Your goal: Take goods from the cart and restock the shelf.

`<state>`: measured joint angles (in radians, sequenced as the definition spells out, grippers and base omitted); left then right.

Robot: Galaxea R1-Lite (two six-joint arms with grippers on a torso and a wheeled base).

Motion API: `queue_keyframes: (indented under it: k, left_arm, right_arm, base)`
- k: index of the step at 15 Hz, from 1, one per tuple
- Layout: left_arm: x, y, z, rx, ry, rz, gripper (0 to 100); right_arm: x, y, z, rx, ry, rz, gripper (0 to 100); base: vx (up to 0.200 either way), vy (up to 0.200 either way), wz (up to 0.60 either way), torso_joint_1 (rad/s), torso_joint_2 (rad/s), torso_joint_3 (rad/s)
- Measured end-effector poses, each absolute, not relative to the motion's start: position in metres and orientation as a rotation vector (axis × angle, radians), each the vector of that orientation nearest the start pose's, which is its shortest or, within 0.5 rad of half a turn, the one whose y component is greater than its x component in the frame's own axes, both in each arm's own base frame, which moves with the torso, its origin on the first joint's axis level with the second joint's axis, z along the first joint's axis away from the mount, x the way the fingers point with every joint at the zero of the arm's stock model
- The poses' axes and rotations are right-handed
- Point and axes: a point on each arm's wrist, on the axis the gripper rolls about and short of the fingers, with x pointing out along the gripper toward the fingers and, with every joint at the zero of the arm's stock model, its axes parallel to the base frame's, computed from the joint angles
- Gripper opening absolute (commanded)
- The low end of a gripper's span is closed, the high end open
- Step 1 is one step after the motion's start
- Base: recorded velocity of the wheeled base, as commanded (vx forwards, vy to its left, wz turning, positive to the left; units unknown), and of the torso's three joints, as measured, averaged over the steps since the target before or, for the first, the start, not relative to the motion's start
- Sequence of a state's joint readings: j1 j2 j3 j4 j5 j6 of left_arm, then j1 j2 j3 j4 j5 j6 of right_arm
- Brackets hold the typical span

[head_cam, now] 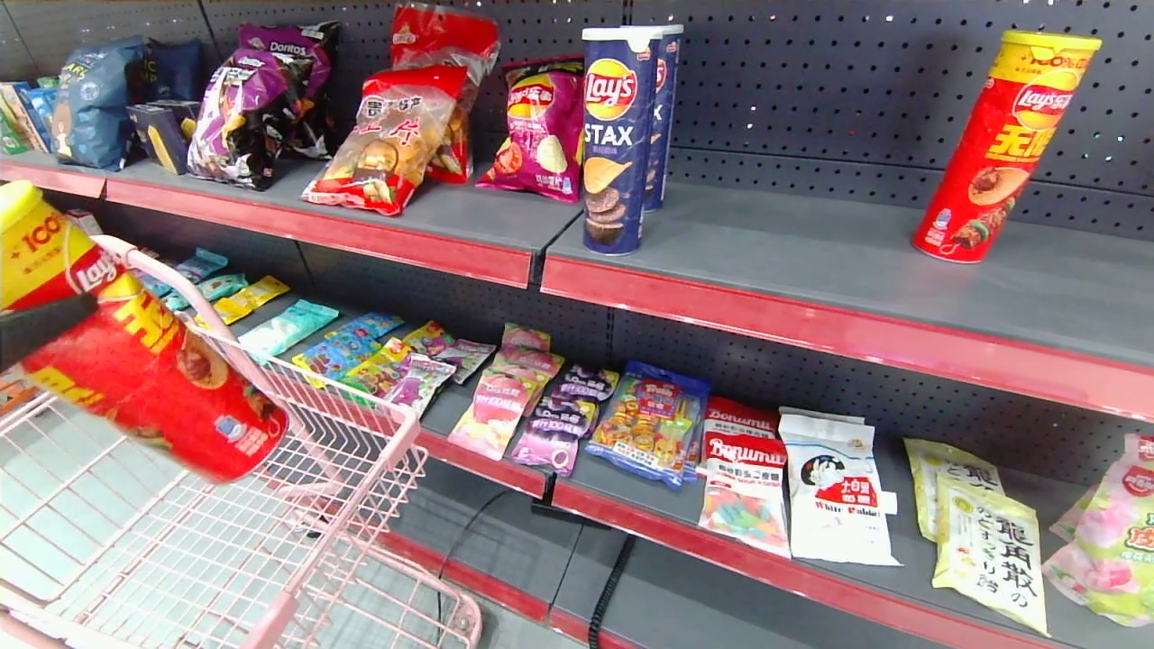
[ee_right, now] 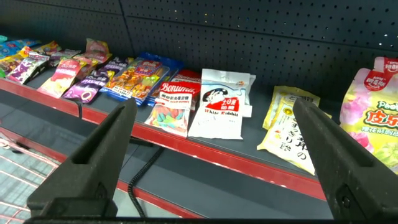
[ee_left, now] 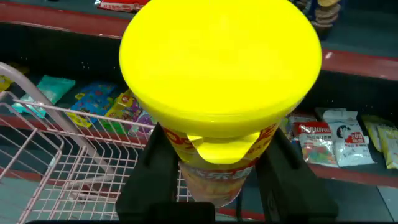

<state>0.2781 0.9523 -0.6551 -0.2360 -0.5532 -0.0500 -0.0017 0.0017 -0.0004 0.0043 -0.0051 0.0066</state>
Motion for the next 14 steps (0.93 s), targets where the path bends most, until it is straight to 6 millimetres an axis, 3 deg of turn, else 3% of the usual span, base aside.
queue_keyframes:
  k: [3, 8, 14]
  left_arm:
    - [0.071, 0.007, 0.246, -0.024, 0.023, -0.288, 0]
    - [0.025, -0.006, 0.226, -0.001, 0.051, -0.326, 0]
    - [0.005, -0.010, 0.217, 0.009, 0.034, -0.267, 0]
  right_arm:
    - [-0.023, 0.000, 0.075, 0.006, 0.006, -0.007, 100]
    - [-0.023, 0.000, 0.076, 0.004, 0.005, -0.007, 100]
    - [-0.023, 0.000, 0.076, 0.006, 0.004, -0.007, 100]
  base:
    - [0.000, 0.000, 0.00, 0.065, -0.20, -0.135]
    - [0.000, 0.000, 0.00, 0.181, -0.50, -0.321]
    - [0.000, 0.000, -0.10, 0.215, -0.55, -0.325]
